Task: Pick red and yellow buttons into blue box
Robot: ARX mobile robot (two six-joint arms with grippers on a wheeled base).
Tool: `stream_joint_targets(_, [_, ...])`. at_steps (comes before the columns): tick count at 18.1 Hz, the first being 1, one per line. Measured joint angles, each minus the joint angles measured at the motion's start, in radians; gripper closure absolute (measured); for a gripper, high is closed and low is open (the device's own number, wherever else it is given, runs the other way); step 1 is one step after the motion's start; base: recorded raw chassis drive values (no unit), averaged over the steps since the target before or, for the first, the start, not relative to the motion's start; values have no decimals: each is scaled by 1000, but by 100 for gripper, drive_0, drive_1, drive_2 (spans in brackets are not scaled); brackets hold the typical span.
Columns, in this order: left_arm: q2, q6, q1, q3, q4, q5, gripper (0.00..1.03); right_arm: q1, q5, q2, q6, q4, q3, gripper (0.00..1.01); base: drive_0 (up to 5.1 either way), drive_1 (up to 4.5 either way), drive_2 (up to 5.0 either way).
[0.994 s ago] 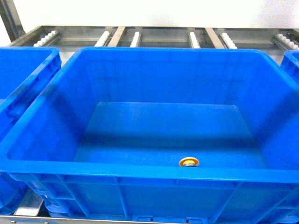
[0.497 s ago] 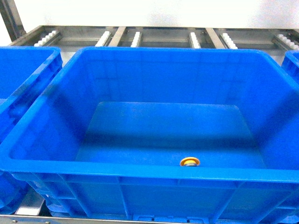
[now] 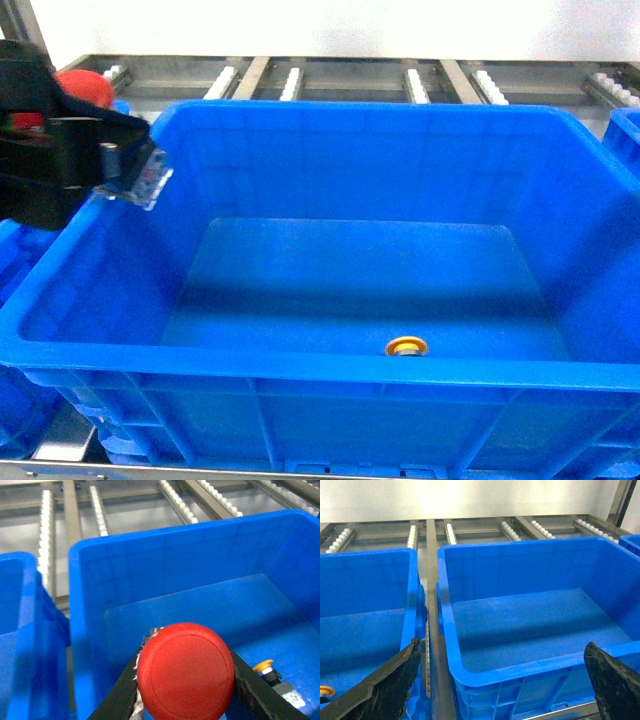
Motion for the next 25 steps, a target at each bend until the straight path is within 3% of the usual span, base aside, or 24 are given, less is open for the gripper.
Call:
stream_joint_targets(3, [97,-47,6,75,-35,86,72,0,0,0,0,0,0,3,0,0,0])
stream_joint_targets(9, [222,-121,8,175,-73,180,72,0,0,0,0,0,0,3,0,0,0])
stream_joint_targets(10, [351,-160,1,254,-160,214,72,0,0,0,0,0,0,3,0,0,0])
stream_joint_targets(12, [440,-95,-71,285,-163,128,31,0,0,0,0,0,0,3,0,0,0])
stream_joint_targets(14, [435,-71,-95,296,-136,120,7,0,0,0,0,0,0,3,0,0,0])
stream_joint_targets(17, [338,-49,-63,285,-94,43,5,0,0,0,0,0,0,3,0,0,0])
stream_joint_targets(21, [24,-71,106,74,61,-109,5,0,0,0,0,0,0,3,0,0,0])
stream_joint_targets(23, [-177,-82,161,-64,42,-167,5,0,0,0,0,0,0,3,0,0,0])
stream_joint_targets(25, [-354,-73,154,-163,-41,-215,5,0,0,0,0,0,0,3,0,0,0])
